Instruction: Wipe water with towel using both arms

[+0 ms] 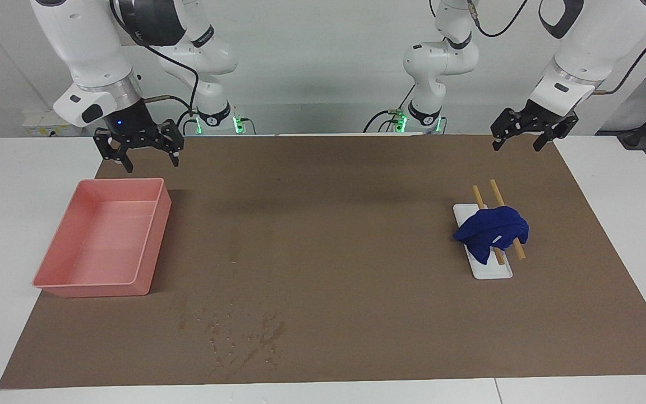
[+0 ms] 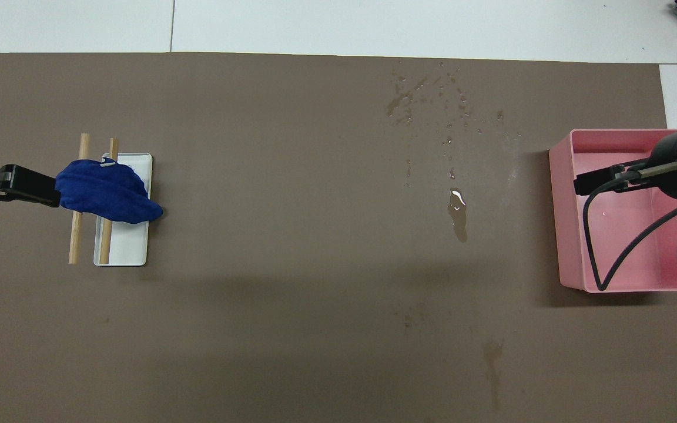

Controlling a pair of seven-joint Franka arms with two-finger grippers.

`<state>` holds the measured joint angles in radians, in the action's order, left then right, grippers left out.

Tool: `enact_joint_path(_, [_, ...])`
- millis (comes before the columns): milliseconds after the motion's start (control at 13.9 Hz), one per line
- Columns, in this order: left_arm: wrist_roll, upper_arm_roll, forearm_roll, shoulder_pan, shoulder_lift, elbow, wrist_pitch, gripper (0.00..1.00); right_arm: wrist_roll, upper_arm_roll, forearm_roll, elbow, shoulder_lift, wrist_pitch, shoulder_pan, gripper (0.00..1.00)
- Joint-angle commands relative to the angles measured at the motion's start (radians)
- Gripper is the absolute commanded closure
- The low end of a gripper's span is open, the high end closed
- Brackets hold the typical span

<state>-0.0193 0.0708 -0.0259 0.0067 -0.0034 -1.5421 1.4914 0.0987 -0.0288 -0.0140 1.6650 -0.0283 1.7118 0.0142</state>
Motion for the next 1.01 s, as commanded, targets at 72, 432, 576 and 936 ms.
enact_joint_path(72, [-0.002,-0.002,-0.011,0.006,-0.027,-0.023,-0.005,0.00,-0.014,0.000,-0.006,0.004,-0.004,0.000,0.000,0.00])
enact_joint_path(432, [0.002,-0.003,-0.011,0.007,-0.029,-0.032,0.010,0.00,-0.016,0.000,-0.004,0.004,-0.004,0.002,0.000,0.00])
enact_joint_path(576, [-0.008,-0.005,-0.006,0.007,-0.085,-0.181,0.217,0.00,-0.016,0.000,-0.004,0.004,-0.004,0.002,0.000,0.00])
enact_joint_path(936, [0.002,-0.006,0.044,0.045,-0.069,-0.395,0.567,0.00,-0.014,0.000,-0.004,0.004,-0.004,0.003,0.000,0.00])
